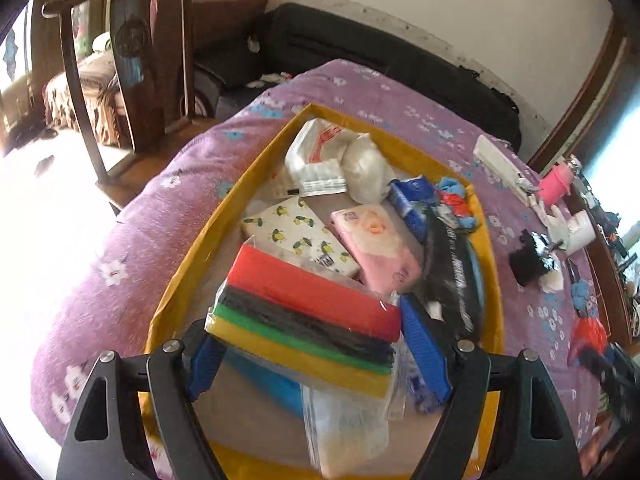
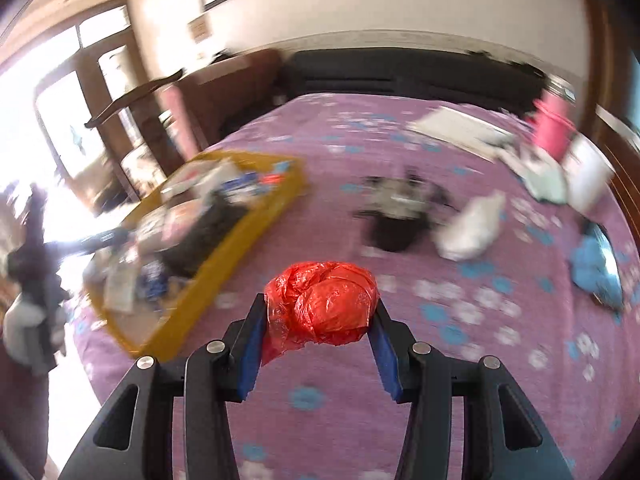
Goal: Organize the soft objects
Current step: 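Carry the sponge pack into the tray with left while right drops the red bag there, then withdraw both open grippers from the tray back over the table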
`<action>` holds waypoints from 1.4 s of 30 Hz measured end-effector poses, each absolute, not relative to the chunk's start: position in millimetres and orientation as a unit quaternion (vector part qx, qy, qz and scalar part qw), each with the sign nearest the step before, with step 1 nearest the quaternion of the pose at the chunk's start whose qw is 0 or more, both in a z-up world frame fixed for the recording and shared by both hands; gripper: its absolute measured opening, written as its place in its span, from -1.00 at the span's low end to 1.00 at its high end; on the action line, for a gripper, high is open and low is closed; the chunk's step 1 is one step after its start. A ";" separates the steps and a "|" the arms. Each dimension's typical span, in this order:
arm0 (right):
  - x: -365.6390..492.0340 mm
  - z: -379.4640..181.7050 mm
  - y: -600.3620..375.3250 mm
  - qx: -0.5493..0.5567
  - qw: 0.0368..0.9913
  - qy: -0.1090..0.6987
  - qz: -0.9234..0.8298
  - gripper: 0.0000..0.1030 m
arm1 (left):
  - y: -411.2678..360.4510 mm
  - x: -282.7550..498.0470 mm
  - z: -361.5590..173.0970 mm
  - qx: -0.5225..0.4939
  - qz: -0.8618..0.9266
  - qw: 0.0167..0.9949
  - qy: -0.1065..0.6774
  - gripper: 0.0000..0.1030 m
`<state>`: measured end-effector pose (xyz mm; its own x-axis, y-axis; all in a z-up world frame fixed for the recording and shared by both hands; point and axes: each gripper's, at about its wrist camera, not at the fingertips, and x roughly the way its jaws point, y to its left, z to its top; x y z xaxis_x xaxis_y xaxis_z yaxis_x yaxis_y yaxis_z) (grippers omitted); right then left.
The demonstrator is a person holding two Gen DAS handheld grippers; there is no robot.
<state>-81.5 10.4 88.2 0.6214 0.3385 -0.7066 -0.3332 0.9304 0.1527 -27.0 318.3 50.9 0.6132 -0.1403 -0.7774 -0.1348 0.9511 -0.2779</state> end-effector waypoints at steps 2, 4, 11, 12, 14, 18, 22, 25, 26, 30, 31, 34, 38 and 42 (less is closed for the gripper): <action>-81.7 87.1 34.0 -0.011 0.895 0.397 0.204 0.01 | 322.9 -18.3 45.9 -0.166 0.002 0.880 0.444 0.58; -81.6 85.2 51.9 -0.022 0.890 0.401 0.217 0.01 | 328.4 -10.4 42.6 -0.174 0.004 0.876 0.450 0.62; -76.2 80.3 105.9 -0.039 0.869 0.416 0.264 0.01 | 347.2 -31.6 54.9 -0.233 -0.033 0.870 0.433 0.65; -75.3 79.6 112.9 -0.041 0.866 0.418 0.271 0.01 | 349.1 -38.3 58.9 -0.236 -0.035 0.874 0.424 0.65; -73.6 77.0 128.7 -0.047 0.859 0.423 0.285 0.01 | 351.7 -53.4 67.3 -0.236 -0.033 0.882 0.406 0.66; -77.4 67.1 160.5 -0.069 0.840 0.437 0.315 0.02 | 354.2 -80.6 76.9 -0.231 -0.024 0.896 0.378 0.73; -77.5 56.2 177.0 -0.083 0.831 0.448 0.321 0.04 | 357.7 -91.0 79.5 -0.227 -0.018 0.905 0.360 0.74; -76.9 51.7 179.8 -0.091 0.833 0.448 0.312 0.11 | 358.2 -87.6 78.9 -0.220 -0.022 0.909 0.354 0.74; -76.9 51.1 179.3 -0.092 0.833 0.448 0.310 0.16 | 359.2 -87.1 78.3 -0.222 -0.022 0.908 0.354 0.74; -84.2 58.3 171.8 -0.096 0.842 0.434 0.306 0.49 | 371.0 -89.9 77.9 -0.255 -0.021 0.905 0.341 0.74; -87.0 62.3 168.7 -0.098 0.847 0.426 0.303 0.51 | 373.6 -91.9 78.6 -0.260 -0.018 0.905 0.337 0.74; -91.5 72.0 160.4 -0.092 0.858 0.410 0.296 0.58 | 383.1 -101.5 81.4 -0.276 -0.005 0.906 0.321 0.74; -91.1 79.1 160.3 -0.075 0.855 0.407 0.313 0.58 | 393.1 -115.1 84.5 -0.286 0.011 0.907 0.309 0.74; -91.5 82.6 167.5 -0.072 0.854 0.405 0.319 0.58 | 398.1 -129.7 88.0 -0.277 0.038 0.912 0.301 0.76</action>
<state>-91.5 167.5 82.5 0.4694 0.4861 -0.7371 -0.6029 0.7864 0.1346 -129.7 398.1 88.0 0.8165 -0.0981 -0.5689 -0.2353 0.8433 -0.4833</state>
